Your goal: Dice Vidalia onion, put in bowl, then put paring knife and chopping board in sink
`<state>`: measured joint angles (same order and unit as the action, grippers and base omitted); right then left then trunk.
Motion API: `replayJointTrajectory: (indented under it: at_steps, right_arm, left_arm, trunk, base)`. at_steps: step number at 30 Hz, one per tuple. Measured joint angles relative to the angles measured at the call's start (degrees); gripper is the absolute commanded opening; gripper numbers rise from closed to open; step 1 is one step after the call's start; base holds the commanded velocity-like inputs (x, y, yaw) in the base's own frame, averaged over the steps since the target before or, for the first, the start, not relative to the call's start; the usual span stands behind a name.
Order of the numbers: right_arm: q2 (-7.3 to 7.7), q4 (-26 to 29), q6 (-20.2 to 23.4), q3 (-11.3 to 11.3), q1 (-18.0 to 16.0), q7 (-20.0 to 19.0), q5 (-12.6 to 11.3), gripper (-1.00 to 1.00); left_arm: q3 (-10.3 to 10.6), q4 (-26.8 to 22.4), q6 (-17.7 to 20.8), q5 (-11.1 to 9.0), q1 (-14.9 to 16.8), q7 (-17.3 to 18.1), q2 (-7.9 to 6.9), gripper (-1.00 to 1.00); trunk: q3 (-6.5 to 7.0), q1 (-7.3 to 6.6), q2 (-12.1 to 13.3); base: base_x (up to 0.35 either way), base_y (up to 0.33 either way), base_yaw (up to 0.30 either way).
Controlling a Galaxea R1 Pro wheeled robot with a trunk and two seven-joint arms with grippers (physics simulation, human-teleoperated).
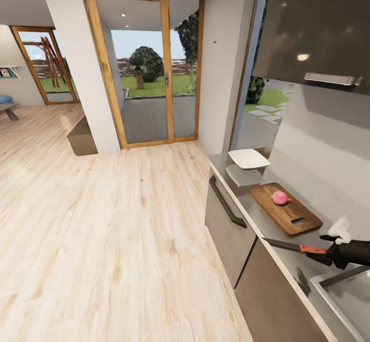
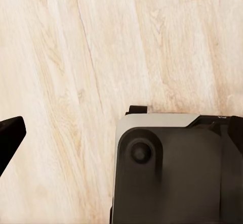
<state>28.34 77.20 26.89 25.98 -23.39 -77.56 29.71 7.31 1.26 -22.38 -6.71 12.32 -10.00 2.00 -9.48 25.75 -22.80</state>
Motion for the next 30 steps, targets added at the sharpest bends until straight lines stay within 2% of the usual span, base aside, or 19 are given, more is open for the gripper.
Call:
replayJointTrajectory:
  at_steps: [3,14,22,25,30]
  right_arm:
    - [-0.97,0.17,-0.96,0.2,0.0,0.69,0.8,1.0]
    - [-4.36,0.34,-2.42,1.38,-0.02,0.41,0.9,1.0]
    - [-4.2,0.36,-2.51,1.91,-0.01,0.36,0.99,1.0]
    - [-4.09,0.37,-2.51,4.05,-0.01,0.31,0.93,1.0]
    - [-4.08,0.35,-2.51,4.59,-0.04,0.3,0.92,1.0]
  left_arm:
    - [0.0,0.01,0.0,0.0,0.0,0.0,0.0,1.0]
    - [0.0,0.01,0.0,0.0,0.0,0.01,0.0,1.0]
    - [0.01,0.01,0.01,0.0,0.0,0.02,0.0,1.0]
    - [-0.01,0.01,0.04,0.0,0.0,0.02,0.0,1.0]
    - [-0.01,0.01,0.03,0.0,0.0,0.02,0.0,1.0]
  trunk:
    - [0.0,0.0,0.0]
    - [0.0,0.0,0.0]
    - [0.0,0.0,0.0]
    - [0.0,0.0,0.0]
    - [0.0,0.0,0.0]
  base:
    - [0.0,0.0,0.0]
    - [0.0,0.0,0.0]
    - [0.0,-0.058,0.0]
    - [0.0,-0.181,0.0]
    - [0.0,-0.199,0.0]
